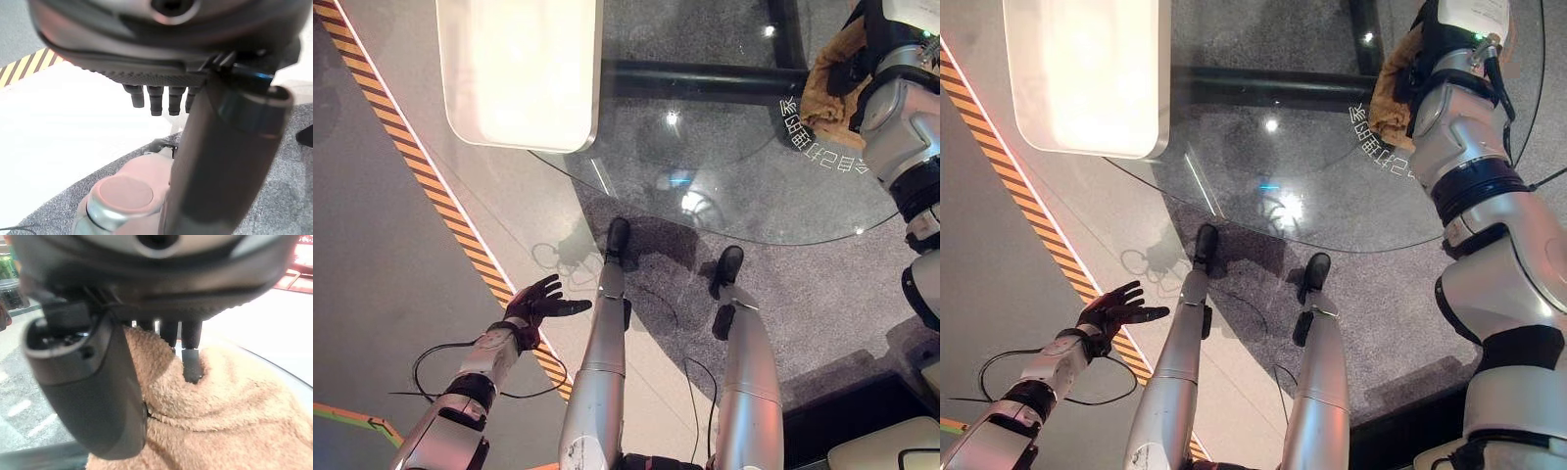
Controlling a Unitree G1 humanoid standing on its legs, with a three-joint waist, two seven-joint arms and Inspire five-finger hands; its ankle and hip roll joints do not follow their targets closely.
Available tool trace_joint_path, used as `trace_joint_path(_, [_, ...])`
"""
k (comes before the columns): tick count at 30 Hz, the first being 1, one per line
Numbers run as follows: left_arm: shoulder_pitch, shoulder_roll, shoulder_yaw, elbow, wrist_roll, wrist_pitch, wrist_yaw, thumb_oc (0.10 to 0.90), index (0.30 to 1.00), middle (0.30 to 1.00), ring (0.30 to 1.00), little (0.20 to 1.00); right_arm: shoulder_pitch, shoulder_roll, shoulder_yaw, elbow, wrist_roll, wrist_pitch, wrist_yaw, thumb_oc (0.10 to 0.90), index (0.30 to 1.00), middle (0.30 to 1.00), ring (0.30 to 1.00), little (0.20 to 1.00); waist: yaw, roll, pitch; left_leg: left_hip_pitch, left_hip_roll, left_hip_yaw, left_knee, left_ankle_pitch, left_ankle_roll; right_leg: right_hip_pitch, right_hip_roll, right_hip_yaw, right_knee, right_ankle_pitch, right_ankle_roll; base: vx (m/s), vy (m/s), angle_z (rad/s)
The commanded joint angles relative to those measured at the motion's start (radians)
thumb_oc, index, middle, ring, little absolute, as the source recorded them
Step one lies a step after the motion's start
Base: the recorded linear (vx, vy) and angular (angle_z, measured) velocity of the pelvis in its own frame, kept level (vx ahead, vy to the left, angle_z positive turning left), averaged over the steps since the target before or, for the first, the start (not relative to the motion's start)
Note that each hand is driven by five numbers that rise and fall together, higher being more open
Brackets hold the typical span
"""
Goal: Wipe the table with a cloth and put it in the basket.
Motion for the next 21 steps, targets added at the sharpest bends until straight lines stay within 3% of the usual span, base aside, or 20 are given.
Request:
trace_joint_path(1, [0.079,0.007,-0.019,0.005,0.005,-0.006,0.025,0.8,0.9,0.9,0.9,0.9,-0.124,0.107,0.047,-0.159,-0.054,-0.059,-0.067,0.1,0.3,0.3,0.3,0.2,0.039,0.008,-0.011,0.026,-0.133,0.098,0.018,-0.065,0.136,0.07,0.097,-0.086,-0.155,0.041,-0.046,0.0,0.0,0.0])
trace_joint_path(10, [0.095,-0.002,-0.02,-0.004,0.018,-0.016,0.023,0.8,0.9,0.9,0.9,0.9,-0.147,0.15,0.08,-0.199,-0.116,-0.012,-0.04,0.1,0.3,0.3,0.3,0.2,0.06,0.006,-0.011,0.03,-0.14,0.086,0.015,-0.062,0.138,0.082,0.093,-0.097,-0.161,0.041,-0.044,0.0,0.0,0.0])
trace_joint_path(21, [0.099,0.001,-0.024,-0.015,0.02,-0.017,0.028,0.8,0.9,0.9,0.9,0.9,-0.175,0.193,0.111,-0.233,-0.161,-0.019,-0.03,0.1,0.3,0.3,0.3,0.2,0.079,0.008,-0.011,0.028,-0.149,0.073,0.005,-0.055,0.142,0.084,0.088,-0.108,-0.17,0.046,-0.039,0.0,0.0,0.0])
